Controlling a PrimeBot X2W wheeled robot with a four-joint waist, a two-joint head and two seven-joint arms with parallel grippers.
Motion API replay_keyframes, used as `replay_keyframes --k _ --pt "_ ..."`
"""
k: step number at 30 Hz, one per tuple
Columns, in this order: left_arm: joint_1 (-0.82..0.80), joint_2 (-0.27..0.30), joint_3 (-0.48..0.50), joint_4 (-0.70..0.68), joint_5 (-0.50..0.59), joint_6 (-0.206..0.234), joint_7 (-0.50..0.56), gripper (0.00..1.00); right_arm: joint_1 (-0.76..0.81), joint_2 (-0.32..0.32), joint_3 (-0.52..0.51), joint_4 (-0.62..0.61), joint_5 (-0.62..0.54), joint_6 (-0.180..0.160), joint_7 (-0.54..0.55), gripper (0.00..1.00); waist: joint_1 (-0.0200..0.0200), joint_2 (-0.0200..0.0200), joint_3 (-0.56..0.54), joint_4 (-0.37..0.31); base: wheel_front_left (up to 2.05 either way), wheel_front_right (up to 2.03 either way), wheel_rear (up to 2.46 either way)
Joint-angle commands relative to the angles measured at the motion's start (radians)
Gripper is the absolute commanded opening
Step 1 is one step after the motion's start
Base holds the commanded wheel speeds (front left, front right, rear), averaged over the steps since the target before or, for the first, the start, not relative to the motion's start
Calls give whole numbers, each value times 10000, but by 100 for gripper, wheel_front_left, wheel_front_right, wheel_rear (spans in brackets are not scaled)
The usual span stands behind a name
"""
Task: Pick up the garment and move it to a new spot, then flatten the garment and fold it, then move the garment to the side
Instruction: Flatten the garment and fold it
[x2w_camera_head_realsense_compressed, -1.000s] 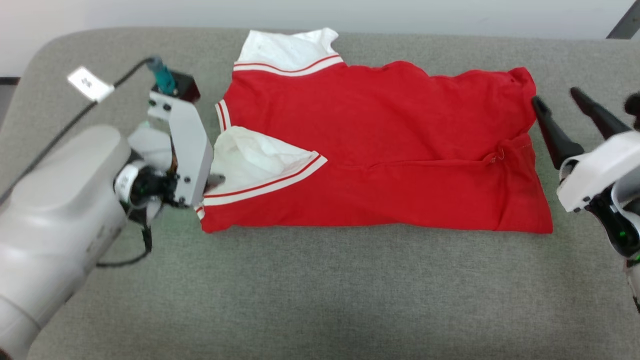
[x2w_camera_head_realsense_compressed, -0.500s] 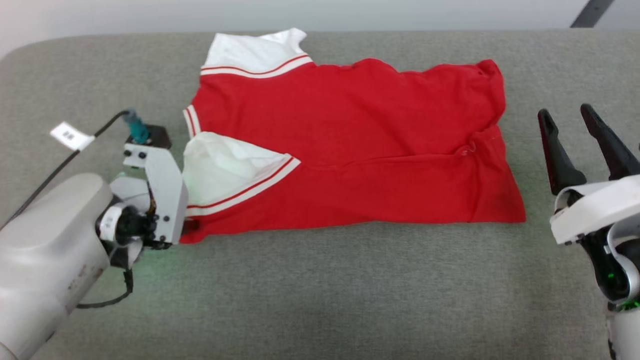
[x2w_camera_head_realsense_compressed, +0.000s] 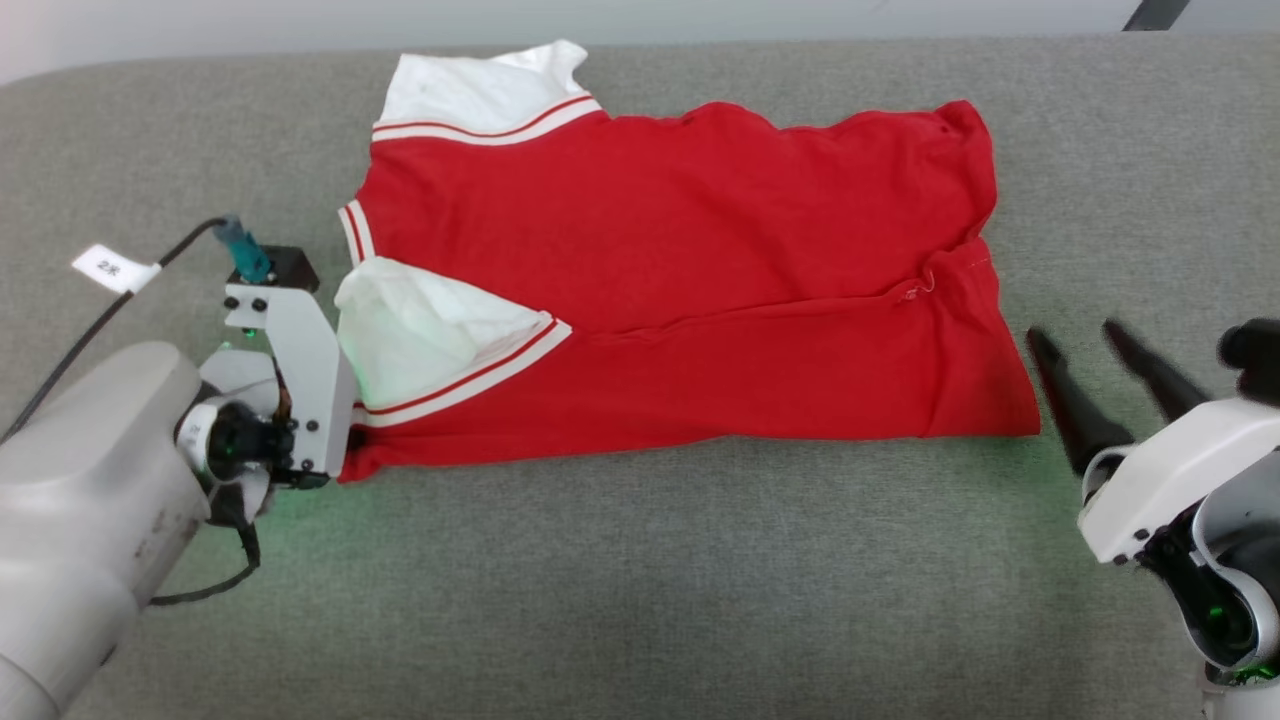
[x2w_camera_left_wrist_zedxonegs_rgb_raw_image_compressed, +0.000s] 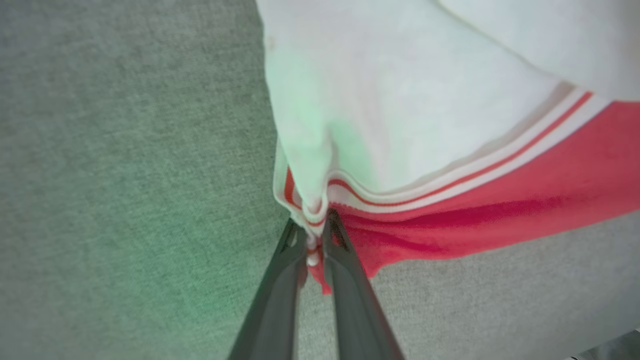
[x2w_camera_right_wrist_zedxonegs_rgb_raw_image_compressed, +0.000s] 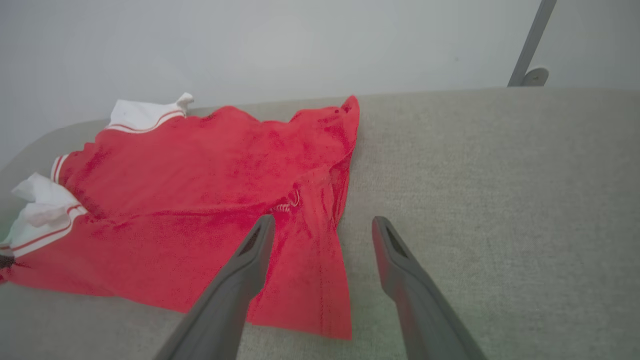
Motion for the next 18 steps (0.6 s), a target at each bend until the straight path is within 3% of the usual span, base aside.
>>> replay_keyframes --k 1,12,18 --pt "603 -446 -318 151 -4 -128 -9 0 143 -5 22 8 151 -17 359 100 0 0 50 51 0 0 0" --pt "446 -1189 -384 638 101 -656 -289 0 -831 -66 -105 1366 -169 -17 3551 100 0 0 291 520 0 0 0" --pt "320 -1462 -449 739 216 -904 -439 0 -1364 -214 15 2483 -531 -17 4483 100 0 0 352 812 0 0 0"
